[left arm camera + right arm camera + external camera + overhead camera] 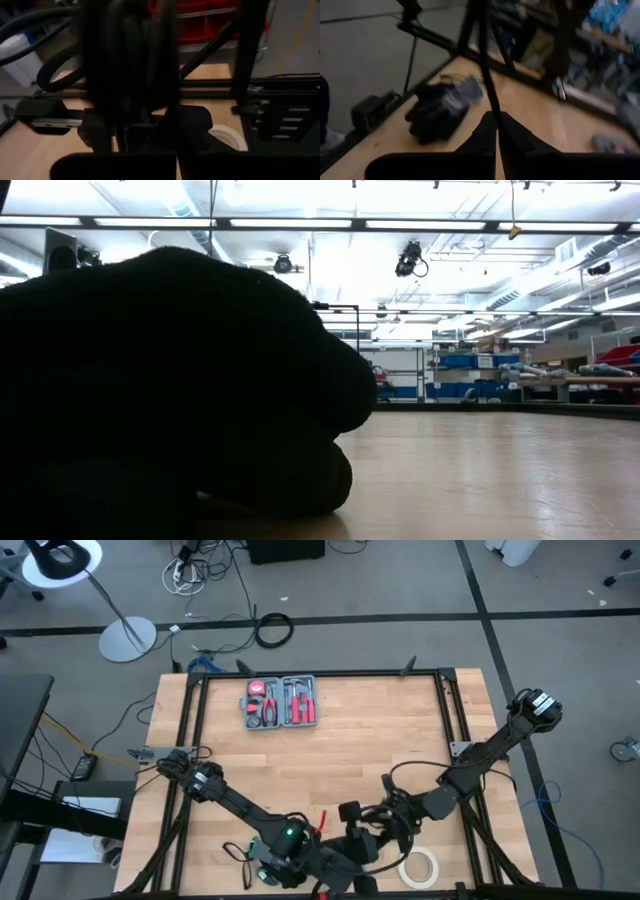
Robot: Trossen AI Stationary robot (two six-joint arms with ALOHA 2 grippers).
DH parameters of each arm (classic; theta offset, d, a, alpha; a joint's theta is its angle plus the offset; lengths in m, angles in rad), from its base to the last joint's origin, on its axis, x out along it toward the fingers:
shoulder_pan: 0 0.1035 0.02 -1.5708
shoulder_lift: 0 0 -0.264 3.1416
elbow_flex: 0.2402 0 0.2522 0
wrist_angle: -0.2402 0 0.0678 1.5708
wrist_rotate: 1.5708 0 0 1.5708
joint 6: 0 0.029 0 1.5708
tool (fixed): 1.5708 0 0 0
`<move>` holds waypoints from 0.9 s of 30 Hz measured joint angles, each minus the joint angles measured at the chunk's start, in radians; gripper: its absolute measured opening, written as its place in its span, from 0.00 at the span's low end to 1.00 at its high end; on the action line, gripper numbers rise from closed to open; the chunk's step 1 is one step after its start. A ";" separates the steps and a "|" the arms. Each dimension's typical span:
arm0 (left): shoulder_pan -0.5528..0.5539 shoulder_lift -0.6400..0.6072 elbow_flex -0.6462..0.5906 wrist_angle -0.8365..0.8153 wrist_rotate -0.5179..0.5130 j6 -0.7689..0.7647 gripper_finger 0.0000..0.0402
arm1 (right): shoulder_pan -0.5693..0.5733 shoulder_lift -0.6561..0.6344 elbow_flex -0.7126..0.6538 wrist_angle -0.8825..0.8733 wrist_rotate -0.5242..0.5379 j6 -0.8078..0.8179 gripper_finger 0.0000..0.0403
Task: Coil cords
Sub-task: Coil the black wire cable into the black spool
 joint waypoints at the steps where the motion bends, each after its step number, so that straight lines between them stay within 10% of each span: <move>1: 0.004 0.000 0.000 -0.020 0.000 -0.017 0.00 | -0.010 0.000 0.000 -0.019 0.005 0.035 0.01; 19: 0.065 -0.001 -0.005 -0.582 0.019 -0.360 0.00 | -0.109 0.000 0.000 -0.529 0.000 0.558 0.05; 27: 0.128 -0.002 -0.298 -0.455 0.210 -0.402 0.00 | -0.130 0.002 0.000 -0.654 -0.104 0.622 0.09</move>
